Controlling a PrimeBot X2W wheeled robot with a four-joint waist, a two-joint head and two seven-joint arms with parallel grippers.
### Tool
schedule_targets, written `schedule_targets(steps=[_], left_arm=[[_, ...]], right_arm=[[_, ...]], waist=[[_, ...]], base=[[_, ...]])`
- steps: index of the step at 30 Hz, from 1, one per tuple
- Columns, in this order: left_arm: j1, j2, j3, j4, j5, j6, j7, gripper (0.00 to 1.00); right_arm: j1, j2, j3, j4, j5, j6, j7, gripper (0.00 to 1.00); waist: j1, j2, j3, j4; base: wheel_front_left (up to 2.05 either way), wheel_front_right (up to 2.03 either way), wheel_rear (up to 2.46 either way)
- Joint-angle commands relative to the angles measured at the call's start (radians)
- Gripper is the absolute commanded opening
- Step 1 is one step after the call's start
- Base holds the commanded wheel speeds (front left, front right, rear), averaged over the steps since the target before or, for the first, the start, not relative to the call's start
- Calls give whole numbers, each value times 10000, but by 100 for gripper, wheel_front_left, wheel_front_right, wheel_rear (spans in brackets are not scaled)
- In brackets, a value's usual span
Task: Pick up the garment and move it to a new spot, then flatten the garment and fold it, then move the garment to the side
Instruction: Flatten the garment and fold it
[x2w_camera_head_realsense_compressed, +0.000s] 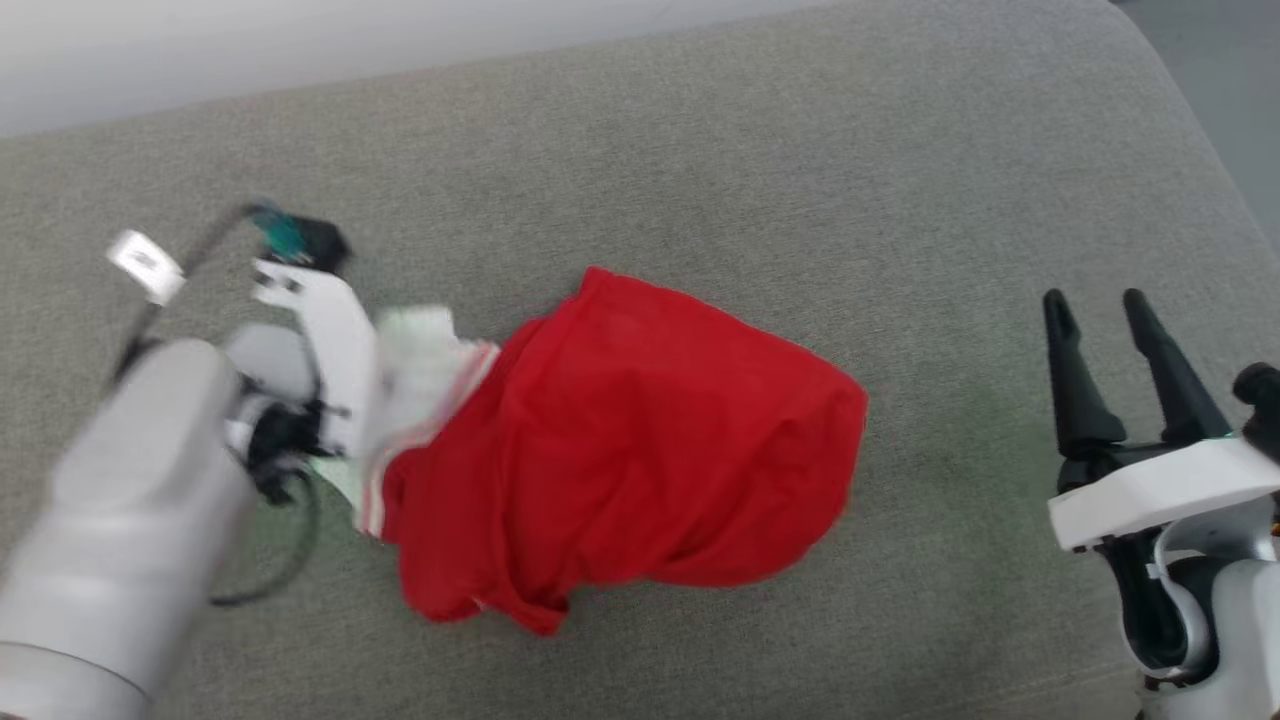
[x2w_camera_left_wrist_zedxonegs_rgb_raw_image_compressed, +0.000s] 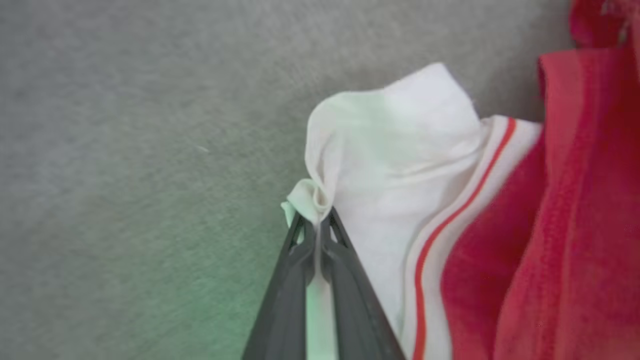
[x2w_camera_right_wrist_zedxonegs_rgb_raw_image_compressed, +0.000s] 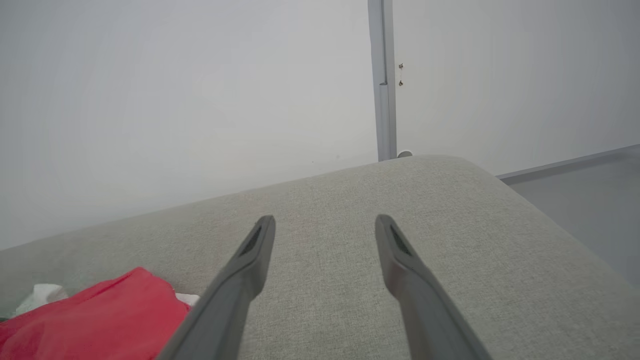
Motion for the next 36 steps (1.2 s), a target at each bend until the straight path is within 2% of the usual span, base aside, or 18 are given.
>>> schedule_targets(steps=[1, 5, 10, 14, 15, 17, 24, 31, 36], left_arm=[[-153, 363, 99, 170, 100, 57, -100, 0], [-617, 839, 360, 59, 188, 168, -614, 0], [-878, 1596, 653, 186, 335, 533, -1025, 0], [-594, 1683, 912, 565, -22, 663, -1058, 0], [-484, 1652, 985, 707, -164, 687, -1042, 18], [-438, 1615, 1019, 852, -220, 650, -996, 100], [-1168, 1517, 689, 454, 5, 446, -450, 100], [-1822, 911, 388, -928, -145, 451, 596, 100], [-1553, 561, -89, -1821, -81, 611, 1478, 100]], right_arm=[[-48, -24, -36, 16, 27, -3, -75, 100], [-42, -31, -226, -12, -33, -3, -20, 100], [-127, -3, -317, -92, -87, -3, 18, 100], [-176, 48, -291, -112, -81, -3, 41, 100], [-175, 62, -281, -93, -65, -3, 38, 100], [-193, 74, -244, -52, -64, -3, 52, 100], [-216, 85, -356, 52, -84, -3, 30, 100], [-216, 137, -318, 113, -93, -3, 22, 100], [-198, 198, -118, 223, -14, -3, -7, 100]], waist=[[0, -1, -19, 78], [0, -1, -44, 273], [0, -1, 8, 411], [0, -1, 103, 458], [0, -1, 126, 466], [0, -1, 157, 477], [0, -1, 33, 635], [0, -1, -168, 619], [0, -1, -250, 369]], base=[[0, 0, 0], [0, 0, 0], [0, 0, 0], [0, 0, 0], [0, 0, 0], [0, 0, 0], [0, 0, 0], [0, 0, 0], [0, 0, 0]])
